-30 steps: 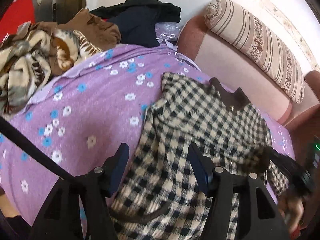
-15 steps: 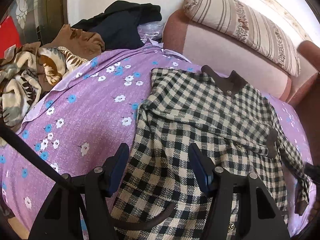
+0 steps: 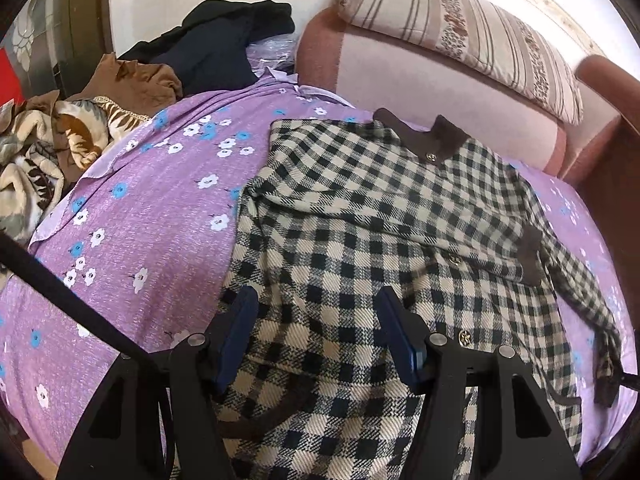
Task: Fold large clothes
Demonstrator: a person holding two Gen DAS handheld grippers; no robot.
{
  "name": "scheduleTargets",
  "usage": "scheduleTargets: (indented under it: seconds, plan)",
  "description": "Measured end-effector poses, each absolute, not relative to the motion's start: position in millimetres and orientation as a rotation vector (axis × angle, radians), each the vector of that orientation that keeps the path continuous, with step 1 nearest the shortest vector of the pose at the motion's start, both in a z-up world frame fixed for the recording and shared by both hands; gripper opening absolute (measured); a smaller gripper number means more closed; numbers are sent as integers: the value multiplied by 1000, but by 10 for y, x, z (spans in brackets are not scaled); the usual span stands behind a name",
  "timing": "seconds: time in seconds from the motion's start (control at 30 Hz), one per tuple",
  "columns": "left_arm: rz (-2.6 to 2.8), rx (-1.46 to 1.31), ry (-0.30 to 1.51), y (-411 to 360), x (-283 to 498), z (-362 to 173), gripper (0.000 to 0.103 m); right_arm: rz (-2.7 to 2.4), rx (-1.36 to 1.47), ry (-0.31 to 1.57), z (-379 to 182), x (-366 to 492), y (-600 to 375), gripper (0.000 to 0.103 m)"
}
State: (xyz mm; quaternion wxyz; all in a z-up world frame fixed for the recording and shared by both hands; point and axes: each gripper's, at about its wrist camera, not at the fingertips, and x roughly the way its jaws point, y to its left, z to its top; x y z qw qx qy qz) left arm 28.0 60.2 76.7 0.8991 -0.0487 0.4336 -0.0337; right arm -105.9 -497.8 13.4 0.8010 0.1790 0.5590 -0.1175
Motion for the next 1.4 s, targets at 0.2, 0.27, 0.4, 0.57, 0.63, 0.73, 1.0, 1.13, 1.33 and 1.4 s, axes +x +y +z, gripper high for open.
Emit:
scheduleTargets:
  seconds: [0.2, 0.27, 0.4, 0.57, 0.63, 0.73, 1.0, 1.13, 1.33, 1.4]
  plan:
    - [-68, -115, 895, 608, 282, 768, 60, -374, 202, 1095, 629, -980, -5122, 6]
    - [-66, -120, 892, 620, 274, 772, 60, -446, 94, 1011, 937, -948, -5162, 6]
    - [-53, -126, 889, 654, 258, 774, 60, -513, -147, 885, 1304, -982, -4951, 6]
    - [-55, -174, 911, 727, 274, 758, 60, -294, -223, 1155, 723, -1158, -4527, 6]
    - [-55, -188, 913, 749, 267, 758, 60, -217, -188, 1242, 545, -1268, -4432, 13]
    - [-56, -194, 910, 756, 250, 773, 60, -187, -68, 1224, 657, -1471, -4522, 34]
    - [-67, -207, 919, 752, 248, 768, 60, -314, 554, 1001, 966, -1938, -5534, 49]
    - [-62, -198, 925, 728, 256, 742, 60, -293, 834, 949, 710, -1980, -5678, 53]
    - [-65, -183, 933, 695, 247, 702, 60, -381, 939, 1003, 321, -1854, -5808, 58]
    - [-64, -186, 937, 693, 250, 690, 60, -314, 1034, 978, 164, -1821, -5807, 57]
